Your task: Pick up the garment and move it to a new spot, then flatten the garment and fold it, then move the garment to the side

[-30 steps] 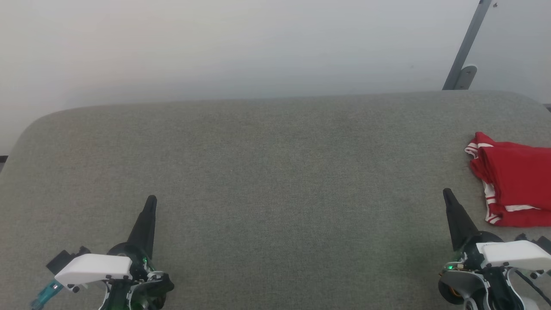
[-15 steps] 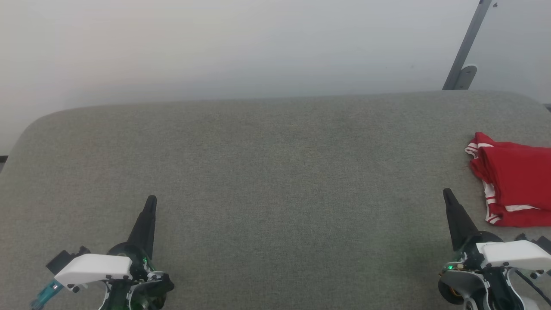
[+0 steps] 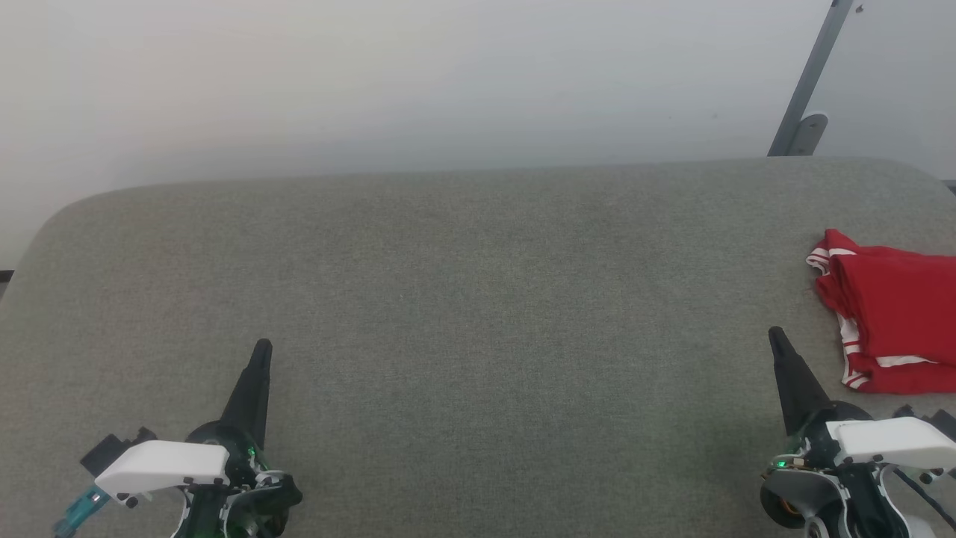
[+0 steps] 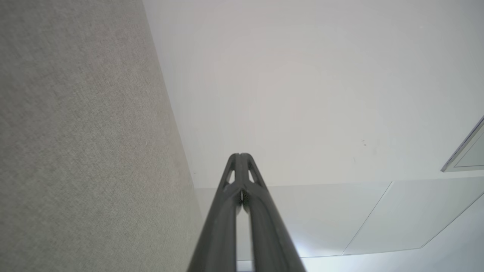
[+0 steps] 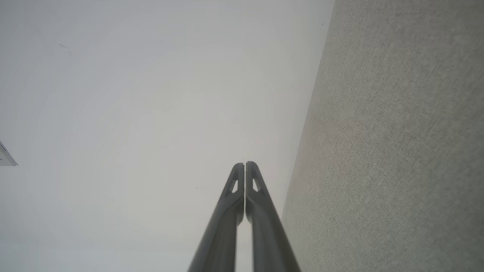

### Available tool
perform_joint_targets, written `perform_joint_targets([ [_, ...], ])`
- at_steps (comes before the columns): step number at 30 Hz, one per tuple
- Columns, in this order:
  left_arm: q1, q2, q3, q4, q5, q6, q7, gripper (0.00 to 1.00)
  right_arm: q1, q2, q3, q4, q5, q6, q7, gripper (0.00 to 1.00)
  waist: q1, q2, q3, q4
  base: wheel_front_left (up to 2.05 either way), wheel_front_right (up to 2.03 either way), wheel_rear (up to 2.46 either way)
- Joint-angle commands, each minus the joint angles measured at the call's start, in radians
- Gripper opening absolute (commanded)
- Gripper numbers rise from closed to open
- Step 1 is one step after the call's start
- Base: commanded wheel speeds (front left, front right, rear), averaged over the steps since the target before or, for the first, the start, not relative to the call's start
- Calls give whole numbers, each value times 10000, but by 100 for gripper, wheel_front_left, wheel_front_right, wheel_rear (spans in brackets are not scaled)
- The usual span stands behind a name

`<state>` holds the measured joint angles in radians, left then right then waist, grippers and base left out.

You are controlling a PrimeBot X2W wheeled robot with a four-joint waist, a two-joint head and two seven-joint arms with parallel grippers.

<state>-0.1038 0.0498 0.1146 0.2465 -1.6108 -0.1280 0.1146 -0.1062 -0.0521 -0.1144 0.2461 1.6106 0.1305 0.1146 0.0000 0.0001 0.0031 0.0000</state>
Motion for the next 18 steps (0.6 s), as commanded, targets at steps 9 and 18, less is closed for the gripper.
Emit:
perform_joint_targets([
  [9,-106,-26,25,-33,-28,-50,36,0,-54,39,8,-36,42,4,21,0,0,-1,0,0,0,0,0],
  [18,-106,-26,22,-34,-30,-50,36,0,-54,39,5,-36,44,4,23,0,0,-1,0,0,0,0,0],
])
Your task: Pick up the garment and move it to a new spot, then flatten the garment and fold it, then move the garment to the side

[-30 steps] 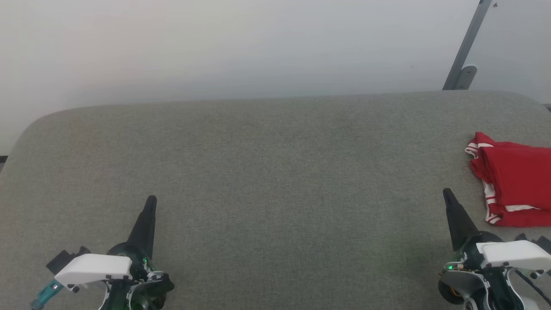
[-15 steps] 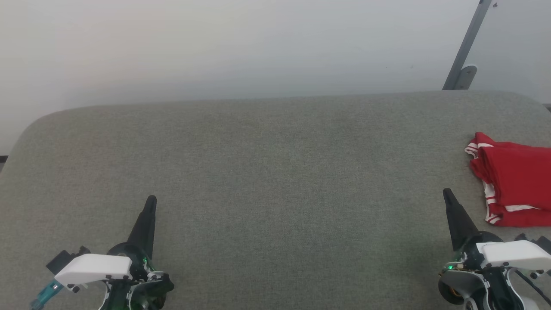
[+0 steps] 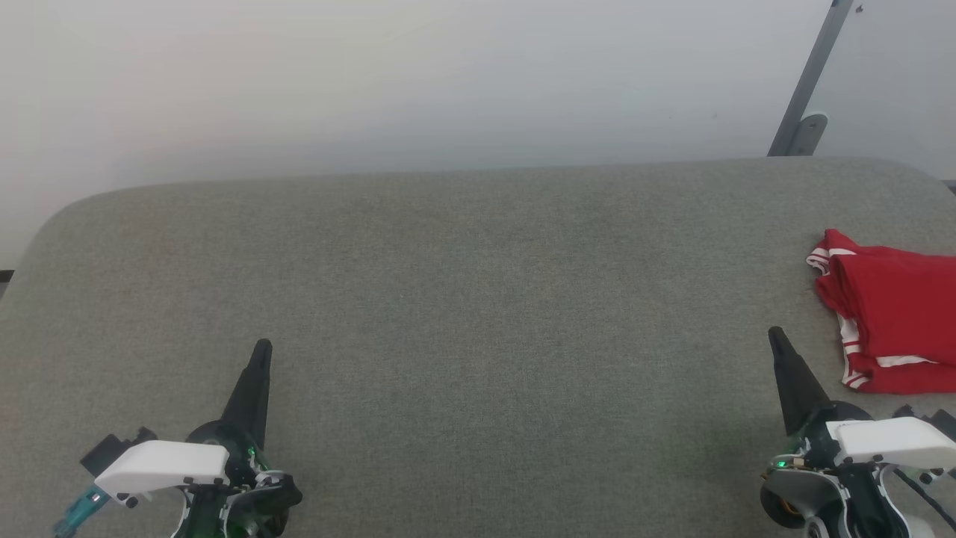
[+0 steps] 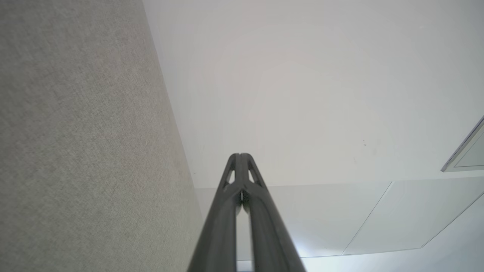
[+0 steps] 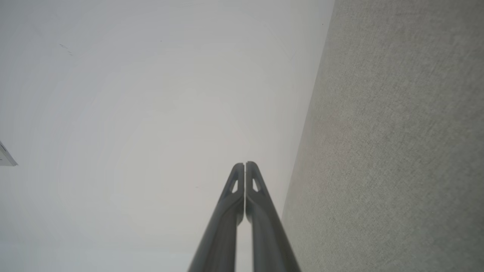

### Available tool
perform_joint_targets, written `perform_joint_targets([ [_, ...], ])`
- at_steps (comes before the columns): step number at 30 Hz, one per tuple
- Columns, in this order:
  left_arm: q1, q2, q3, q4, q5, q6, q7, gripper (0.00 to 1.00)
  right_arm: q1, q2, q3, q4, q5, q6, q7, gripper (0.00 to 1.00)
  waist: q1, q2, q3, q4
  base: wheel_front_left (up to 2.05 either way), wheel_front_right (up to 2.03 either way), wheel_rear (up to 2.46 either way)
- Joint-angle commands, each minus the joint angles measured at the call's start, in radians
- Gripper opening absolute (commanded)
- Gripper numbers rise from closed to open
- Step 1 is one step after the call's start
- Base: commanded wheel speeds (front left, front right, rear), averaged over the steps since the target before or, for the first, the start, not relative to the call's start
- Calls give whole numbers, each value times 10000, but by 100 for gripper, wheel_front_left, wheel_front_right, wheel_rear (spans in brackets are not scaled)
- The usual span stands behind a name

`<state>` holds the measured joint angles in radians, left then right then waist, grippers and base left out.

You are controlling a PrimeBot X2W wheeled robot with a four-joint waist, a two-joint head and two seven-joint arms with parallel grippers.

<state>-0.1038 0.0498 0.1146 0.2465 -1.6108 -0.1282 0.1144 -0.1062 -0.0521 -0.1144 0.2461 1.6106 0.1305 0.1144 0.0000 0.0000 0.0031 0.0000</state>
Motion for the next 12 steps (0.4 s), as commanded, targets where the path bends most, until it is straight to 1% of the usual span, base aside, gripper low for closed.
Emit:
perform_joint_targets([
  [1,-106,-26,22,-34,-30,-48,37,0,-54,39,8,-36,42,4,24,0,0,0,0,0,0,0,0],
  [12,-106,-26,21,-34,-32,-48,36,0,-54,39,7,-36,43,4,22,0,0,0,0,0,0,0,0],
])
